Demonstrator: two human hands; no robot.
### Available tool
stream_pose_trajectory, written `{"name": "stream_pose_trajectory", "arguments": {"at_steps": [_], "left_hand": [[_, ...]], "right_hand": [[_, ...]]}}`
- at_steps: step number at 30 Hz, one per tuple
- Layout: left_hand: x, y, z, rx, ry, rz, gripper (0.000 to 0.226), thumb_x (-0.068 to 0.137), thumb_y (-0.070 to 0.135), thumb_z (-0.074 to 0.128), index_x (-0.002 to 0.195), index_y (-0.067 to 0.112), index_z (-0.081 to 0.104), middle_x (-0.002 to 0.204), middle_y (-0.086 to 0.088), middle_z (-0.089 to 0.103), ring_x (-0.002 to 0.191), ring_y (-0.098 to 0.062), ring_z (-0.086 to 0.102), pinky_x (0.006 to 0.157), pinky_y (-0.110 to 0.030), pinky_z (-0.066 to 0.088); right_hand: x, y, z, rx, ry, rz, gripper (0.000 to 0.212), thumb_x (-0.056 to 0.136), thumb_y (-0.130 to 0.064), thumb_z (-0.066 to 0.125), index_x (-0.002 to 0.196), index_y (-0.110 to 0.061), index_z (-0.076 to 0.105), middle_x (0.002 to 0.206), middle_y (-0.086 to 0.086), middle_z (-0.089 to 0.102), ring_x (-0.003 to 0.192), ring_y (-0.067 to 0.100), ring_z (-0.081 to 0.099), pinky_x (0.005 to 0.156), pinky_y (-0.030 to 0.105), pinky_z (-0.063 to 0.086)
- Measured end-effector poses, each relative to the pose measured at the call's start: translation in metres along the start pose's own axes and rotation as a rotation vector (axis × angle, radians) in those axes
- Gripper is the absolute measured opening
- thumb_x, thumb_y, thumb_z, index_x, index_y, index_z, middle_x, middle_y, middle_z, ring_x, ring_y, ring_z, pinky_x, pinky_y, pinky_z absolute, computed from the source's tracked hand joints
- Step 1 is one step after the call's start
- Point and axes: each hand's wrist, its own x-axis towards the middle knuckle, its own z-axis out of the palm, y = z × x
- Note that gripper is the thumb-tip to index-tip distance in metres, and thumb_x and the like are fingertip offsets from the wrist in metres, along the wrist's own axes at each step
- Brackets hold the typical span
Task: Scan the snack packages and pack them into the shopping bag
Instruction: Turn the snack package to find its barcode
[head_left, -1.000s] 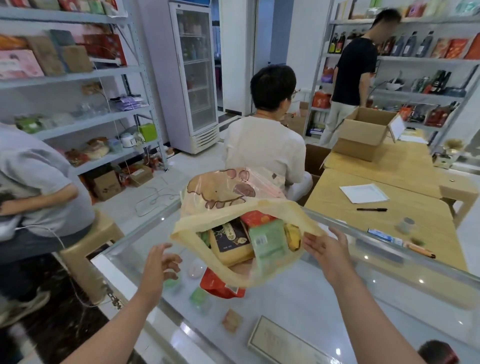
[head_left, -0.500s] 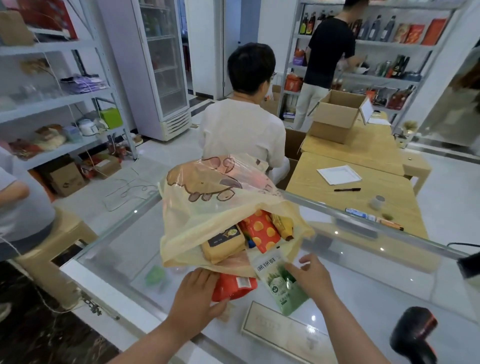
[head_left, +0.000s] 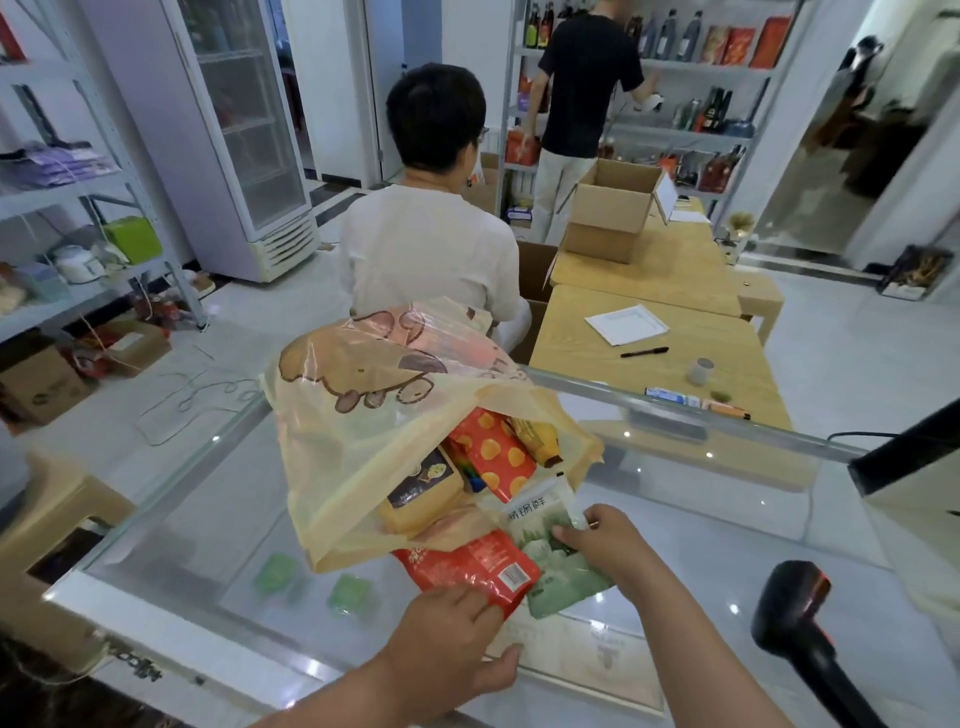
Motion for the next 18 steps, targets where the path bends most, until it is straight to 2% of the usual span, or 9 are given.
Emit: {"name": "stream_pose_trajectory", "arguments": {"at_steps": [3, 6, 8, 10, 11, 13, 15, 18], "left_hand": [[0.027, -0.008, -0.02, 0.09, 0.135, -0.025, 0.026, 0.072, 0.036, 0.069, 0.088, 0.018, 0.06, 0.084, 0.001, 0.057, 0.073, -0.019, 0.053, 0.064, -0.03, 0.044], [0.063, -0.034, -0.054, 0.325, 0.216, -0.176, 0.052, 0.07, 0.037, 0.072, 0.115, 0.021, 0.053, 0.108, -0.006, 0.056, 0.095, -0.025, 0.048, 0.081, -0.036, 0.035], [0.083, -0.057, -0.078, 0.427, 0.196, -0.309, 0.062, 0.068, 0.029, 0.073, 0.126, 0.021, 0.052, 0.117, -0.012, 0.058, 0.102, -0.032, 0.049, 0.085, -0.041, 0.036], [0.096, -0.08, -0.097, 0.472, 0.175, -0.418, 0.058, 0.063, 0.008, 0.075, 0.119, 0.015, 0.061, 0.105, -0.012, 0.061, 0.089, -0.034, 0.056, 0.073, -0.043, 0.043], [0.101, -0.09, -0.106, 0.461, 0.167, -0.443, 0.052, 0.059, 0.001, 0.078, 0.108, 0.01, 0.066, 0.092, -0.012, 0.062, 0.074, -0.033, 0.058, 0.06, -0.039, 0.046], [0.108, -0.102, -0.123, 0.378, 0.144, -0.477, 0.042, 0.055, -0.007, 0.082, 0.092, 0.007, 0.068, 0.075, -0.01, 0.058, 0.047, -0.03, 0.054, 0.037, -0.029, 0.04], [0.111, -0.104, -0.136, 0.308, 0.173, -0.491, 0.04, 0.059, -0.01, 0.08, 0.093, 0.008, 0.068, 0.079, -0.01, 0.058, 0.043, -0.03, 0.051, 0.034, -0.025, 0.034], [0.108, -0.096, -0.148, 0.239, 0.234, -0.455, 0.04, 0.064, -0.011, 0.076, 0.098, 0.009, 0.068, 0.084, -0.009, 0.059, 0.051, -0.03, 0.054, 0.038, -0.028, 0.038]], "right_hand": [[-0.005, -0.008, -0.024, 0.032, -0.11, -0.016, 0.021, 0.085, -0.018, 0.07, 0.102, -0.009, 0.061, 0.096, 0.012, 0.071, 0.086, 0.026, 0.069, 0.081, 0.041, 0.057], [-0.016, -0.02, -0.05, 0.037, -0.201, -0.055, 0.022, 0.087, -0.013, 0.067, 0.109, -0.009, 0.063, 0.097, 0.013, 0.073, 0.087, 0.027, 0.071, 0.077, 0.039, 0.058], [-0.024, -0.03, -0.057, 0.071, -0.282, -0.095, 0.025, 0.088, -0.012, 0.067, 0.112, -0.008, 0.063, 0.099, 0.013, 0.073, 0.09, 0.029, 0.071, 0.079, 0.04, 0.058], [-0.032, -0.045, -0.052, 0.151, -0.406, -0.153, 0.028, 0.087, -0.008, 0.066, 0.115, -0.005, 0.062, 0.105, 0.017, 0.071, 0.095, 0.032, 0.069, 0.079, 0.039, 0.058], [-0.036, -0.054, -0.045, 0.195, -0.471, -0.175, 0.029, 0.087, -0.007, 0.065, 0.116, -0.004, 0.061, 0.108, 0.019, 0.07, 0.097, 0.034, 0.068, 0.078, 0.037, 0.058], [-0.04, -0.072, -0.021, 0.268, -0.554, -0.208, 0.026, 0.088, -0.006, 0.063, 0.114, -0.004, 0.062, 0.11, 0.019, 0.069, 0.098, 0.034, 0.067, 0.079, 0.037, 0.058], [-0.038, -0.088, 0.009, 0.268, -0.542, -0.276, 0.02, 0.09, -0.006, 0.062, 0.109, -0.011, 0.065, 0.107, 0.013, 0.072, 0.096, 0.029, 0.068, 0.085, 0.041, 0.057], [-0.026, -0.114, 0.055, 0.256, -0.425, -0.413, 0.024, 0.091, -0.016, 0.064, 0.112, -0.028, 0.066, 0.109, -0.001, 0.071, 0.101, 0.02, 0.067, 0.093, 0.042, 0.053]]}}
